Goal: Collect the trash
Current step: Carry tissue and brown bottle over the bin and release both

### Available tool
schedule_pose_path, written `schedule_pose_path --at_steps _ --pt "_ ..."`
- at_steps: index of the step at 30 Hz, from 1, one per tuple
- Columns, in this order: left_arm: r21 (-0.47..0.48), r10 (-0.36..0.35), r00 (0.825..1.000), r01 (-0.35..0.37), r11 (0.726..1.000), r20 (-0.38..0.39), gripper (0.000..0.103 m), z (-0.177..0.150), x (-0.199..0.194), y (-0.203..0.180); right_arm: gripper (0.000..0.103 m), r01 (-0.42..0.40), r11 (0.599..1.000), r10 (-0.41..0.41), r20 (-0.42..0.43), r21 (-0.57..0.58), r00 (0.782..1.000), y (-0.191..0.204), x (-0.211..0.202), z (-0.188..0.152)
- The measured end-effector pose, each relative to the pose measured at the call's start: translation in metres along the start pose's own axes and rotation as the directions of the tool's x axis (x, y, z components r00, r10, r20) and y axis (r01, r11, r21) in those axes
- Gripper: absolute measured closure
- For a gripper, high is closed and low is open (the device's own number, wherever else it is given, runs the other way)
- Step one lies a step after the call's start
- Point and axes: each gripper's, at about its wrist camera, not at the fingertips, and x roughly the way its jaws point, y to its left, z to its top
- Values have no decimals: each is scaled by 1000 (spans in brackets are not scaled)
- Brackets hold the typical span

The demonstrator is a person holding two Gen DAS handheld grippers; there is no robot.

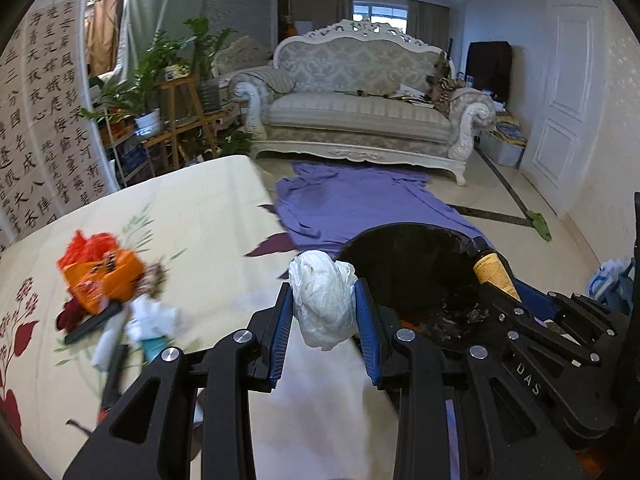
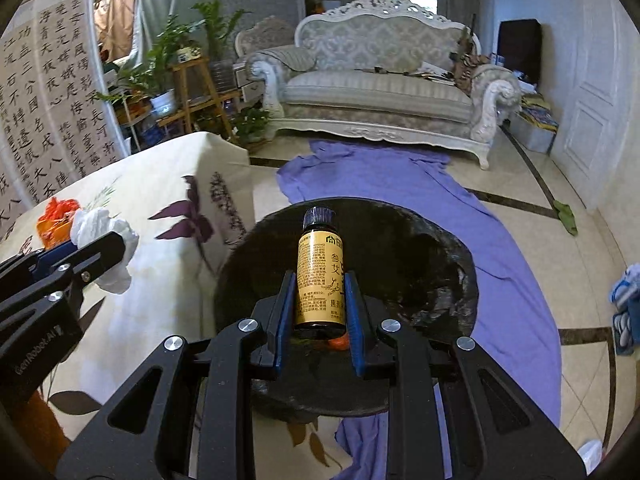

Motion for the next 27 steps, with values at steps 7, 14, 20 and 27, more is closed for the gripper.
schedule_pose_path --at_steps 7,14,20,27 --pt "37 -2 1000 3 999 -19 71 10 27 -19 80 12 999 -12 -2 35 1000 -21 16 5" --pt "63 1 1000 0 998 -21 71 19 48 -33 80 21 998 -21 -2 61 1000 -34 28 10" --pt "59 11 999 -8 998 -35 60 20 58 -33 79 36 997 -36 -3 74 999 -44 36 13" --pt "40 28 999 -27 999 -27 38 20 59 -31 77 53 994 -52 -8 98 999 -50 37 13"
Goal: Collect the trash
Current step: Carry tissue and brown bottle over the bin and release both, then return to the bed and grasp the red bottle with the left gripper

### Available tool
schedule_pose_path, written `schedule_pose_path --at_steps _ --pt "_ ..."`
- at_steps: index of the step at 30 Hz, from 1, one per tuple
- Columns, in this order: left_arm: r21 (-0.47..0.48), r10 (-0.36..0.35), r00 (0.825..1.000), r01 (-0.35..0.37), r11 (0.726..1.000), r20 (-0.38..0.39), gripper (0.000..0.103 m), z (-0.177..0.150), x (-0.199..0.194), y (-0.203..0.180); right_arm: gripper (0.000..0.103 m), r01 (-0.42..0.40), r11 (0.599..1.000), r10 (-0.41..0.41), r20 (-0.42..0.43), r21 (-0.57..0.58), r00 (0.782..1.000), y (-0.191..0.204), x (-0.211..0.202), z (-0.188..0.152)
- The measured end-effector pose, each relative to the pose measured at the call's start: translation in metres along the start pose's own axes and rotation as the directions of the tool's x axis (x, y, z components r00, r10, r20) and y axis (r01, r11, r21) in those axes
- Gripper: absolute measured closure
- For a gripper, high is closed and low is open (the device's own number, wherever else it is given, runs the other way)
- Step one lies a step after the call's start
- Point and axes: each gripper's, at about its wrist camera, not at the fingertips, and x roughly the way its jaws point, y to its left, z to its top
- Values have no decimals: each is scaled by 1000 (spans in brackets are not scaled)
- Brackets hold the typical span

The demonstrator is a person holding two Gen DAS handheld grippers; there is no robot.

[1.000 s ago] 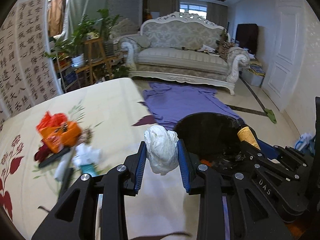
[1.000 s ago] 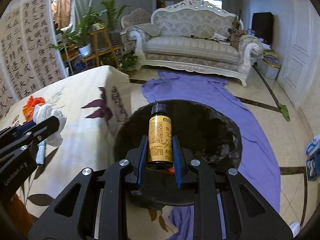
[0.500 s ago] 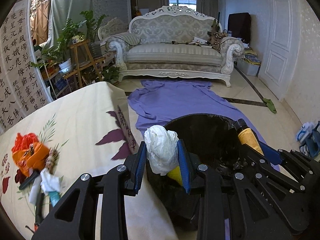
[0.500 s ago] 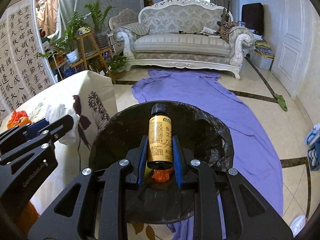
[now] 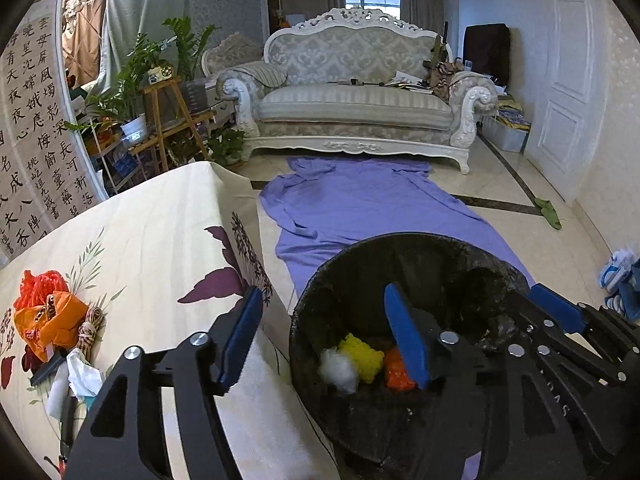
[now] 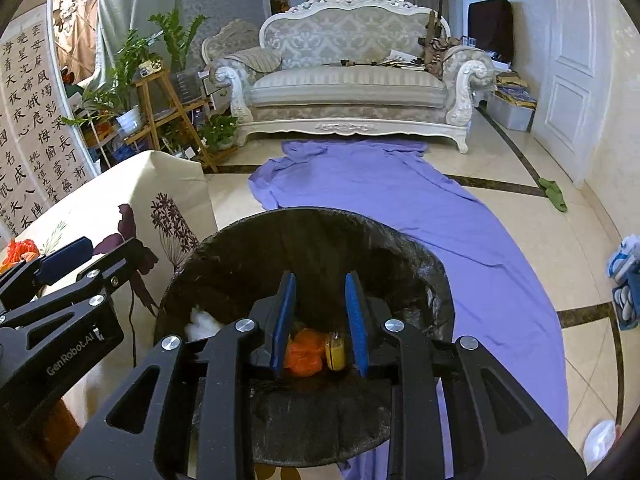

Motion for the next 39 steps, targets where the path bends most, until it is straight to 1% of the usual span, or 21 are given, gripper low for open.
schedule_pose_path --at_steps 2,3,4,13,18,30,39 --pt "-10 -3 1000 3 1000 0 33 0 -1 1 75 4 1000 -4 2 2 1000 0 -1 0" --pt "-14 -5 1000 5 1000 -2 33 0 -1 0 69 6 1000 -7 4 4 1000 0 -3 -1" --pt "-16 -6 1000 6 1000 -3 33 0 -1 1 66 9 1000 -9 7 8 1000 1 -4 -1" --pt "-37 7 1000 -7 999 6 30 0 -15 12 66 6 1000 -6 5 7 1000 0 -8 -4" --pt "-58 33 999 -33 998 6 30 -6 -27 27 65 -12 1000 12 3 -6 1000 8 -16 -12" --pt "-111 106 994 -105 988 3 30 -30 -60 66 64 -79 995 80 4 -65 997 51 -40 -23" --pt "-172 178 984 -177 969 -9 30 -57 -88 110 64 -139 981 141 3 -133 990 94 -55 -30"
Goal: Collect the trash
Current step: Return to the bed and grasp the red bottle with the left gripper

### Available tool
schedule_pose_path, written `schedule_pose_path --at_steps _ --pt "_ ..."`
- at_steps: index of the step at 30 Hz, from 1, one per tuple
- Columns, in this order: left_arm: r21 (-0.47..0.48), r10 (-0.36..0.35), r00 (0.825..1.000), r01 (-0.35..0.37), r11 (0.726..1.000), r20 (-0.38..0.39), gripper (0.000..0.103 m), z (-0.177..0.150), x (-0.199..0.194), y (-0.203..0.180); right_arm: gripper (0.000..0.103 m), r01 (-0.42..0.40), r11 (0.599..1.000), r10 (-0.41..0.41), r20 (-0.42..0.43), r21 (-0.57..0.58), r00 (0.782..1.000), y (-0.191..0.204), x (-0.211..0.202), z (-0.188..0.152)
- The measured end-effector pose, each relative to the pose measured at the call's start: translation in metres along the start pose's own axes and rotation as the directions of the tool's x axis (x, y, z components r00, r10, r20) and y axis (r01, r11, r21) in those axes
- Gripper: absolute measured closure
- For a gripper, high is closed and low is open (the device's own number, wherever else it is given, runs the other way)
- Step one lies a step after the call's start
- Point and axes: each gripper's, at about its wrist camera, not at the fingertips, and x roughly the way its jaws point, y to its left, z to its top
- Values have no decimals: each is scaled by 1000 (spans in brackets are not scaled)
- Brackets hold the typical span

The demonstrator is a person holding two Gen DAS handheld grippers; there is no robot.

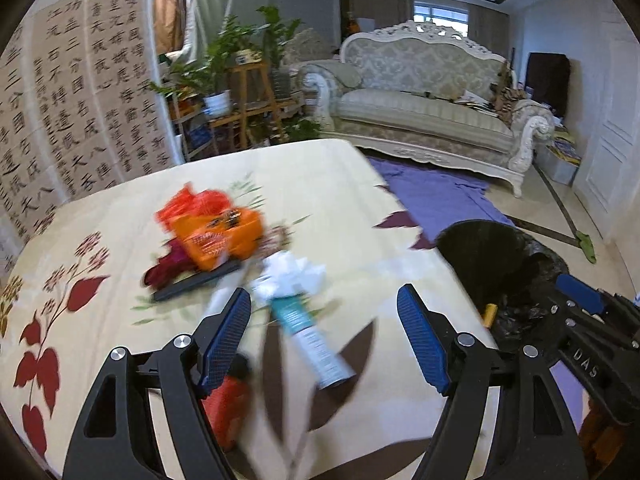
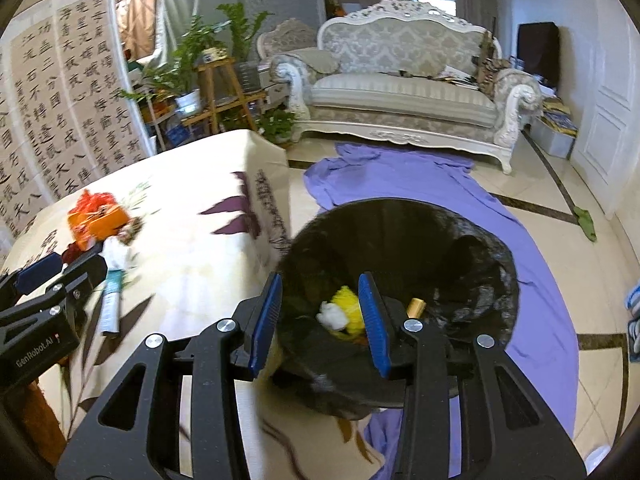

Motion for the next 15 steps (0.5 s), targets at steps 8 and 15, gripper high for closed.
schedule_pose_path --at_steps 8,15 --pt "-71 71 997 -73 995 -35 30 -23 -6 46 64 -72 995 71 -17 -66 997 44 -2 -6" --pt "-91 94 994 -98 991 -50 30 -41 -12 67 64 -118 988 114 -40 -102 993 67 -4 -16"
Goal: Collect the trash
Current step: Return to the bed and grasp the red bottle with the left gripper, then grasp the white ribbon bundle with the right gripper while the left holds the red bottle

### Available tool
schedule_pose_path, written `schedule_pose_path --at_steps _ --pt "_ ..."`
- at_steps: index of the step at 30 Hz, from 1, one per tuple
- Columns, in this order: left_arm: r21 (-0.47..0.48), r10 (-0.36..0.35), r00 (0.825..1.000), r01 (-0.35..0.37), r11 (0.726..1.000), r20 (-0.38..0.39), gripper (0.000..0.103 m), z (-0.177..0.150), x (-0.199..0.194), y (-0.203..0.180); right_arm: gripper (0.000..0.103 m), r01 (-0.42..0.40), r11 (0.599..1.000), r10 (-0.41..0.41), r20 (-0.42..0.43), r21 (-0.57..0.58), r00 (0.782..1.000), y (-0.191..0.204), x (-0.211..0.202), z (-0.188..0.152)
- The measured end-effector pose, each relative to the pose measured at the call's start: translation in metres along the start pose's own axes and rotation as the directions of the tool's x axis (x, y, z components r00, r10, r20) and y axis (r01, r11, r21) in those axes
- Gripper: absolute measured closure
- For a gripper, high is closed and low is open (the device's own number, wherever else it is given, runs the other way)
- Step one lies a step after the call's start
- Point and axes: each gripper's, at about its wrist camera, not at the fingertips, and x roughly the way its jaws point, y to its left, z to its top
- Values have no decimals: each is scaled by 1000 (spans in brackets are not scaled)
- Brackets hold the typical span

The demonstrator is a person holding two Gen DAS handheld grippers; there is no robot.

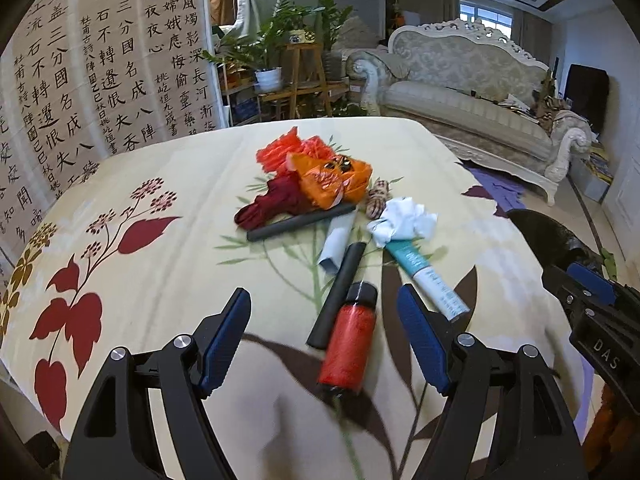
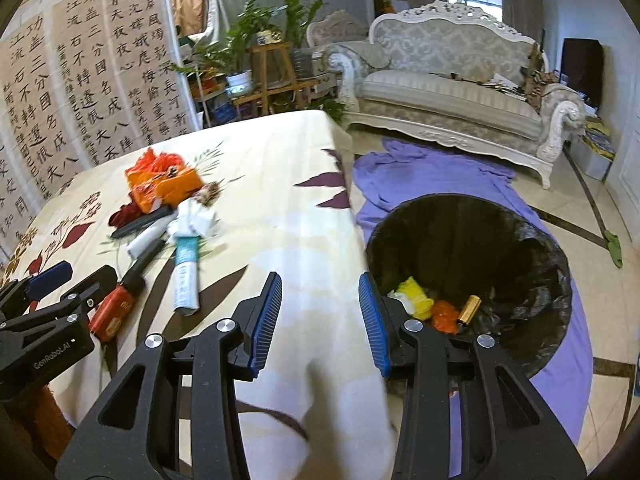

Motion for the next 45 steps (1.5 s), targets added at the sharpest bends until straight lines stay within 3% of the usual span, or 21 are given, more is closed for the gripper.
schedule_pose_path --at_steps 6,9,13,19,23,33,45 --pt "18 -8 1000 8 1000 -11 32 -6 1 -4 64 -9 1000 9 -5 -6 1000 5 0 -4" --pt "40 -10 1000 11 999 -26 42 -9 5 -10 64 -7 1000 7 -4 -1 1000 4 -1 -4" --pt "60 -20 998 24 998 -66 63 -15 13 -15 64 -9 1000 9 -3 5 1000 1 -2 -5" --pt "72 -4 998 8 997 -56 64 -16 16 -17 64 -13 1000 13 -9 3 1000 2 1 -4" --pt "82 -8 999 12 997 -41 78 -17 13 -19 64 -17 1000 17 -12 -6 1000 5 2 -3" --pt "48 -29 999 31 998 -43 78 -23 2 -4 64 -32 999 31 -24 -33 999 18 9 -2" --pt "-33 19 1000 -20 999 -17 78 -18 -7 41 64 -92 990 87 -46 -109 995 59 19 4"
